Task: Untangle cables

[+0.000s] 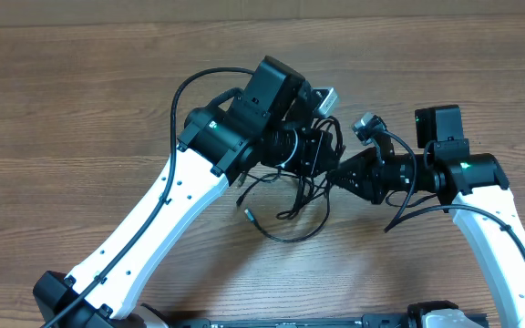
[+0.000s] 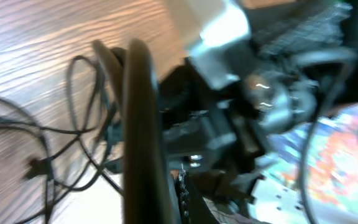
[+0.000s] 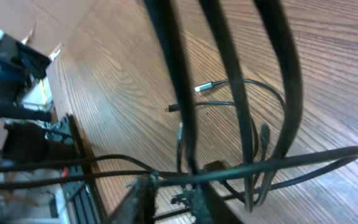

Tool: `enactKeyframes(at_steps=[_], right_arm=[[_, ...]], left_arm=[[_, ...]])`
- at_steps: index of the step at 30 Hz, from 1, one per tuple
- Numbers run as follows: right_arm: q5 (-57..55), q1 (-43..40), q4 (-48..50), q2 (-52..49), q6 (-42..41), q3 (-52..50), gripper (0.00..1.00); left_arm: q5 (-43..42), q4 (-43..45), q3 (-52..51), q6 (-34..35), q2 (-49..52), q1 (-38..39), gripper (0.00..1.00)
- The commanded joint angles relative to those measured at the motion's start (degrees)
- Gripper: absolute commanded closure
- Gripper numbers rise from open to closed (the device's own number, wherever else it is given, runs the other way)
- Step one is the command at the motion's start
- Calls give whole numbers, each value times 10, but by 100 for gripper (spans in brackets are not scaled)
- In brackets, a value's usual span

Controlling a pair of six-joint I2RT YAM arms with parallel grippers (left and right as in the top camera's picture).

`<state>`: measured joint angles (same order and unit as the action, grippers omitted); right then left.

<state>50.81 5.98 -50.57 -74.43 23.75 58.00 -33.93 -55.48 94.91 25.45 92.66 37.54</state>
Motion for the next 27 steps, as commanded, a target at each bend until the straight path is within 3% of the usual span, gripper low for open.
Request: enactKeyframes(at_steps=[1, 5, 9, 10, 11, 12, 15, 19, 27], right_arm=[[7, -5, 3, -2, 1, 9, 88], [7, -5, 3, -2, 1, 9, 96], [7, -5, 7, -2, 0, 9, 96], [7, -5, 7, -2, 0, 9, 90], [7, -5, 6, -2, 1, 9, 70], [7, -5, 5, -2, 1, 9, 63], [2, -5, 5, -2, 0, 9, 60], [-9, -5, 1, -2, 0, 9, 60], [-13, -5, 3, -2, 0, 9, 53]], left_arm=[[74, -20, 8, 3, -1, 3, 96], [130, -67, 8, 3, -1, 3, 96], [131, -76, 8, 3, -1, 3, 96], [129, -73, 8, 4, -1, 3, 96], [121, -70, 8, 8, -1, 3, 96], [110, -64, 8, 10, -1, 3, 96], [40, -19, 8, 21, -1, 3, 96], [28, 8, 8, 75, -1, 3, 96], [-64, 34, 8, 80, -1, 3, 96]])
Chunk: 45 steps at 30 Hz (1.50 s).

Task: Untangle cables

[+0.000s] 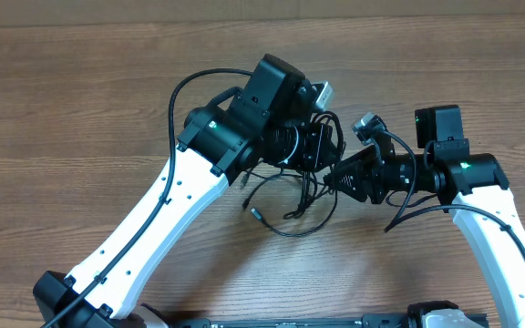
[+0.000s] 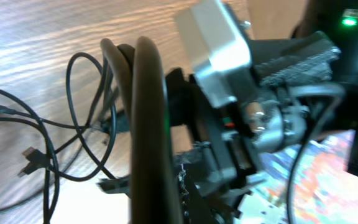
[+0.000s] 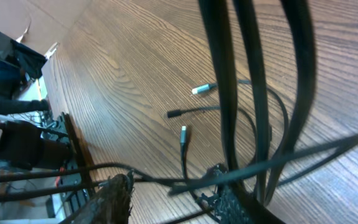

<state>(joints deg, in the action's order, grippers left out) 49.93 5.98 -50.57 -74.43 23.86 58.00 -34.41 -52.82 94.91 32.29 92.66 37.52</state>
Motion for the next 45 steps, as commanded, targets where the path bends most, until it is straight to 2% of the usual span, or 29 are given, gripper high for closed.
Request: enactKeyframes(at_steps=[1, 3, 5, 8, 10, 13, 16, 18, 22, 25, 29, 33, 36, 37, 38, 39, 40, 41, 42, 45], right_arm=[[-5, -5, 3, -2, -1, 9, 53], [-8, -5, 3, -3, -1, 9, 53], [-11, -5, 3, -3, -1, 9, 59], [-10, -5, 3, -3, -1, 9, 84], [-10, -5, 3, -3, -1, 9, 96], [3, -5, 3, -3, 0, 9, 96], [7, -5, 3, -3, -1, 9, 96], [13, -5, 3, -3, -1, 9, 96], [54, -6, 16, -1, -6, 10, 96], [69, -14, 57, 1, -63, 10, 96], [59, -36, 103, 0, -134, 10, 96], [-24, -77, 128, 0, -245, 10, 96], [-56, -104, 124, 0, -275, 10, 96], [-56, -111, 122, 0, -275, 10, 89], [-57, -116, 118, 0, -275, 10, 67], [-64, -118, 114, 0, -275, 10, 51], [-78, -118, 109, 0, -275, 10, 40], [-90, -118, 104, 0, -275, 10, 12], [-96, -118, 100, 0, -275, 10, 0], [-96, -118, 89, 0, -275, 10, 0]], left_arm=[[-69, 10, 8, 12, -1, 3, 96], [-88, 18, 8, 15, -1, 3, 96], [-94, 25, 8, 23, -1, 4, 96], [-94, 25, 8, 25, -1, 4, 96], [-94, 25, 8, 25, -1, 4, 96], [-75, 21, 8, 19, -1, 4, 96], [-14, -7, 8, -18, -1, 4, 96], [92, -57, 8, -42, -1, 4, 96], [440, -214, 8, -23, 0, 4, 96], [560, -310, 8, 10, 0, -4, 96], [556, -334, 8, 12, 0, -13, 96], [556, -330, 8, 42, 0, -16, 96], [556, -326, 8, 42, 0, -16, 96], [556, -326, 8, 42, 0, -16, 96], [556, -326, 8, 42, 0, -16, 96], [556, -326, 8, 42, 0, -16, 96], [556, -326, 8, 42, 0, -16, 96], [556, -326, 8, 42, 0, -16, 96], [556, -326, 8, 42, 0, -16, 96], [552, -322, 8, 42, 0, -16, 96]])
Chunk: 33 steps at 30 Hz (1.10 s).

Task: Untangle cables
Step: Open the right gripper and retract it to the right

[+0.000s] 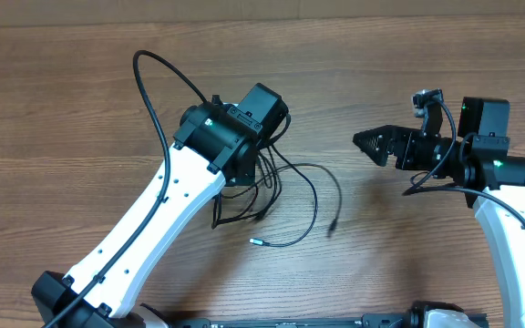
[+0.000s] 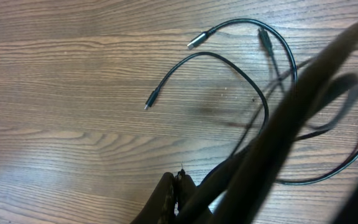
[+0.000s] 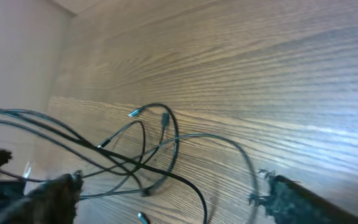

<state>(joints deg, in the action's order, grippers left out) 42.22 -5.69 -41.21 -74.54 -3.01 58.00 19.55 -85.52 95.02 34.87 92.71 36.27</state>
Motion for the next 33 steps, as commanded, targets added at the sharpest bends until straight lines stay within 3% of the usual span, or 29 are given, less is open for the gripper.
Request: enactKeyframes(at_steps=[1, 9, 10, 12, 15, 26, 33], right_arm=[[-19, -2, -10, 2, -6, 10, 0], [42, -2, -72, 2, -6, 10, 0], [41, -2, -76, 2, -6, 10, 0], [41, -2, -75, 2, -6, 10, 0], [38, -2, -73, 2, -4, 10, 0], [37, -2, -76, 2, -3, 9, 0], [9, -2, -82, 2, -2, 9, 0]], left_arm=[[7, 8, 7, 16, -1, -3, 96], [-96, 89, 7, 9, -1, -3, 95], [-101, 97, 7, 9, -1, -3, 84], [-109, 111, 7, 9, -1, -3, 37], [-109, 115, 7, 9, -1, -3, 0], [-108, 111, 7, 9, -1, -3, 0], [-153, 102, 7, 3, -1, -3, 1]])
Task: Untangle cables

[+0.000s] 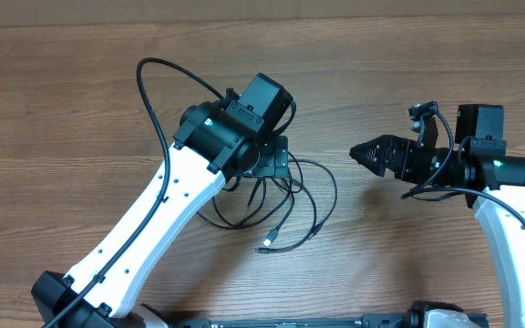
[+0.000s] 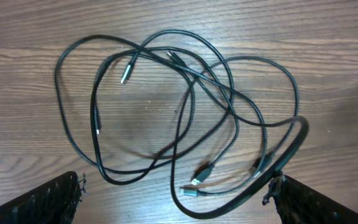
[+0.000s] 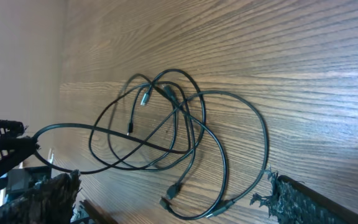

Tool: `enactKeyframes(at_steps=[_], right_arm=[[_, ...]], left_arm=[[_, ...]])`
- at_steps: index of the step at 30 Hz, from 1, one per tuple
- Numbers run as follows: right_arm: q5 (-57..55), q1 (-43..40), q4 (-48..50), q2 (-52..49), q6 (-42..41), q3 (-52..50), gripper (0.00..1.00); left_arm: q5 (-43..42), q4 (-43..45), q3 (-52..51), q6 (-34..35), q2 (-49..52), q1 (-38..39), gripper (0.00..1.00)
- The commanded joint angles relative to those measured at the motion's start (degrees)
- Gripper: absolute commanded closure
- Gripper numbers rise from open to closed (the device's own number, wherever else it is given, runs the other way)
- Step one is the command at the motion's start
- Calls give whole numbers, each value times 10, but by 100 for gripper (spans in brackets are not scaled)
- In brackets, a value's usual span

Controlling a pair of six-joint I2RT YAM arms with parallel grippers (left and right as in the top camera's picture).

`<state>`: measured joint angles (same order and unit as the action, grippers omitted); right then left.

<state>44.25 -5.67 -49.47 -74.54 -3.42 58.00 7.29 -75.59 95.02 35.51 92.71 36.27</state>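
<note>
Several thin black cables [image 1: 276, 200] lie in one loose tangle on the wooden table, their loops crossing in the left wrist view [image 2: 185, 106]. Plug ends show near the front [image 2: 194, 182]. My left gripper [image 1: 279, 164] hovers right above the heap, open wide [image 2: 176, 182], holding nothing. A thicker loop [image 2: 294, 146] runs up to its right fingertip. My right gripper [image 1: 361, 152] is open to the right of the tangle, pointing at it, and sees the cables [image 3: 179, 118] beyond its spread fingers [image 3: 316, 199].
Bare wooden table [image 1: 80, 109] surrounds the tangle on all sides. The left arm's own black hose [image 1: 158, 82] arches over the table at the back left. A dark frame edge [image 1: 290, 321] runs along the front.
My left gripper was shut on a raised bundle of cables; now it is open and the cables lie spread on the table. The right gripper sits slightly lower, still open.
Both grippers were close together mid-table with the cable bundle lifted between them, right fingers nearly shut round a strand, then wider. Later the right gripper was off to the right, open, while the left still held the bundle. Now both are open and the tangle rests flat.
</note>
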Motion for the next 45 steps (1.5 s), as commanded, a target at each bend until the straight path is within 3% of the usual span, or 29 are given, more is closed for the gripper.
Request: enactKeyframes(at_steps=[1, 6, 15, 20, 24, 29, 34, 38, 41, 45], right_arm=[[-12, -2, 0, 2, 2, 9, 0], [-12, -2, 1, 1, 2, 9, 0], [-11, -2, -15, -1, 2, 9, 0], [-11, -1, -79, -1, 2, 9, 0], [-11, -1, -133, -1, 2, 9, 0], [-11, -1, -154, -1, 2, 6, 0], [-7, 16, -154, -1, 16, -10, 0], [-7, 82, -139, -1, 14, -22, 0], [-7, 148, -109, -1, -72, -23, 0], [-7, 213, -85, -1, -169, -23, 0]], left_arm=[[-40, 8, 7, -15, -2, -3, 0], [-78, 37, 8, -56, -9, -3, 0], [-77, 40, 9, -57, -10, -3, 0], [-14, 35, 28, -54, -10, -7, 0], [19, 16, 31, -11, -10, -56, 0], [23, -10, 31, -9, -10, -143, 1], [23, -10, 30, -98, -10, -210, 0], [23, 9, 24, -252, -9, -220, 1], [24, 31, 14, -316, -8, -220, 0], [58, 51, 4, -321, -5, -221, 0]])
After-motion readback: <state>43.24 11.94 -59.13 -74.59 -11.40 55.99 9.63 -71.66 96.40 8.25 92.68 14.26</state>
